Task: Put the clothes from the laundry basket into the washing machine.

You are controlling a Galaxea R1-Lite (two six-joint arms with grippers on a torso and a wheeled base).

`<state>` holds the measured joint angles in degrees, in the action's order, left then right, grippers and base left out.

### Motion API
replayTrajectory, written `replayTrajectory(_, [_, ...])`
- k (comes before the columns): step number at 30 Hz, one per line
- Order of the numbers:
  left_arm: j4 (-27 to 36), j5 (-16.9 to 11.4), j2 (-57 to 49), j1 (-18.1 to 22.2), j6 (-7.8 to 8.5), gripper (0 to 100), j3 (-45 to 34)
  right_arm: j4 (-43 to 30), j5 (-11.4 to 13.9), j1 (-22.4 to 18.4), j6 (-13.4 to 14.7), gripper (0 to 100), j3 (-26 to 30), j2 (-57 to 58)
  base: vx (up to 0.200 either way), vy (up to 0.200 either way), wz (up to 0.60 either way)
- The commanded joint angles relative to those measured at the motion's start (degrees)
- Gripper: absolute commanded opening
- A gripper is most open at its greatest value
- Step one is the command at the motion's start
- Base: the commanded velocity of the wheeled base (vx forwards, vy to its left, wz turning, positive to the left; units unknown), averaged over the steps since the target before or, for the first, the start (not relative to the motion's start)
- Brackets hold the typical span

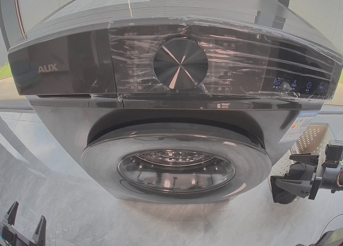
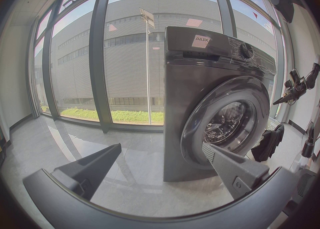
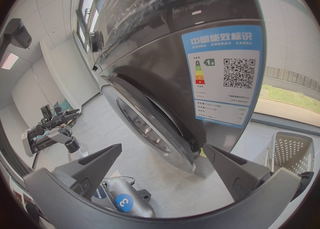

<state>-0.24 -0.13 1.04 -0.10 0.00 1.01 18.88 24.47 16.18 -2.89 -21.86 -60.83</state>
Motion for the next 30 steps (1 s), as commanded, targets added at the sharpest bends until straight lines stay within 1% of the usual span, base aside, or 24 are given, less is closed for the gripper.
replayTrajectory(1, [0.0,0.0,-1.0,0.0,0.00,100,-0.9,0.0,0.0,0.3,0.0,100,-1.3,-3.8,0.000,0.000,0.00])
replayTrajectory(7, [0.0,0.0,-1.0,0.0,0.00,100,-0.9,0.1,-0.2,0.6,0.1,100,-2.0,-5.8,0.000,0.000,0.00])
replayTrajectory(11, [0.0,0.0,-1.0,0.0,0.00,100,-0.9,0.1,-0.2,2.8,0.3,100,-3.2,-8.6,0.000,0.000,0.00])
replayTrajectory(18, [0.0,0.0,-1.0,0.0,0.00,100,-0.9,0.1,-0.2,4.7,0.3,100,-4.3,-11.9,0.000,0.000,0.00])
replayTrajectory(21, [0.0,0.0,-1.0,0.0,0.00,100,-0.9,0.1,-0.2,5.6,0.5,100,-4.3,-12.1,0.000,0.000,0.00])
replayTrajectory(25, [0.0,-0.1,-1.0,0.0,0.00,100,-0.9,0.1,-0.2,7.4,1.7,100,-4.2,-12.1,0.000,0.000,0.00])
replayTrajectory(30, [0.0,-0.1,-1.0,0.0,0.00,100,-0.9,-0.1,0.2,7.7,1.7,100,-2.2,-11.2,0.000,0.000,0.00])
